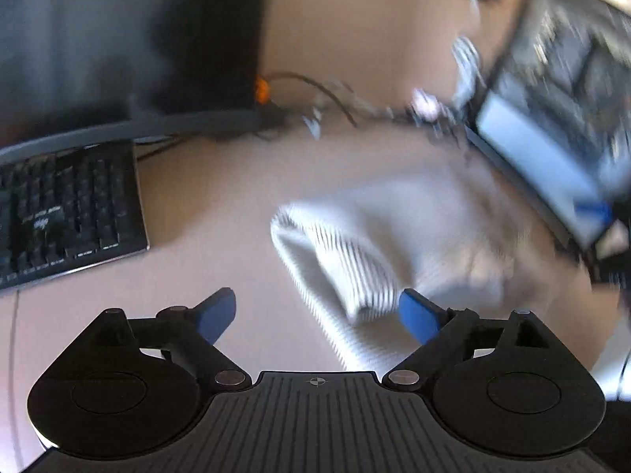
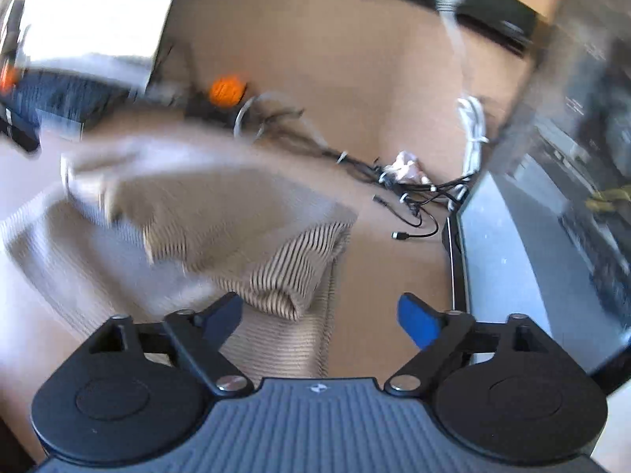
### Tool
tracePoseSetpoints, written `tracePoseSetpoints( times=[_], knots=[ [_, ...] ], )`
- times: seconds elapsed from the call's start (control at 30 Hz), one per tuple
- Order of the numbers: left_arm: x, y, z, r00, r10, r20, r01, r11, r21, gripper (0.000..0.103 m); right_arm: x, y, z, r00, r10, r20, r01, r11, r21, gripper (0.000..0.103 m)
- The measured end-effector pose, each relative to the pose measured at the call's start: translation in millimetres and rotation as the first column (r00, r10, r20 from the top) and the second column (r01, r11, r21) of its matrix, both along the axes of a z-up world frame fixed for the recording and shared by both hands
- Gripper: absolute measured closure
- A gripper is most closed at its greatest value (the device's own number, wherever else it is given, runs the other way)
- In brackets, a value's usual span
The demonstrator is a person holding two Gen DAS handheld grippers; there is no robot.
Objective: Fold clothes
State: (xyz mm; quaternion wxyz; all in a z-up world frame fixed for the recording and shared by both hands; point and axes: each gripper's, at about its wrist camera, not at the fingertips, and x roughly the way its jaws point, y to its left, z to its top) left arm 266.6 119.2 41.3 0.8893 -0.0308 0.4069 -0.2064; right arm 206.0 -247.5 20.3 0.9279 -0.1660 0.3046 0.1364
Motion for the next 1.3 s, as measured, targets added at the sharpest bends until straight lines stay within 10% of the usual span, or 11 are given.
tracePoseSetpoints(
  times=[0.27, 0.4, 0.6, 1.07, 1.3],
  knots=[
    [53.7, -69.8, -21.0, 1.0, 0.003, 0.027, -0.006, 0.996, 0.086, 0.009, 82.5, 35.2, -5.4, 0.993, -0.112, 0.031, 0.106, 0.981, 0.162, 0.0],
    [52.5, -85.5, -45.5, 0.999, -0.013, 0.03, 0.004, 0.955, 0.298, 0.008, 119.1, 42.2, -46.6, 0.986, -0.164, -0.035, 0.162, 0.985, -0.059, 0.0],
    [47.2, -75.4, -44.1, 1.0, 0.019, 0.021, -0.024, 0.963, 0.27, 0.006, 98.8, 38.1, -33.4, 0.986, -0.166, 0.022, 0.167, 0.985, -0.055, 0.0],
    [45.7, -83.2, -44.0, 0.997, 0.062, 0.041, -0.071, 0.954, 0.29, 0.003, 97.9, 47.2, -56.8, 0.967, -0.198, -0.159, 0.214, 0.973, 0.089, 0.0],
    [25.6, -80.3, -24.3, 0.988, 0.155, 0.03, -0.157, 0.979, 0.127, 0.003, 88.4, 35.8, -52.5, 0.963, -0.205, -0.176, 0.234, 0.958, 0.163, 0.0]
  ],
)
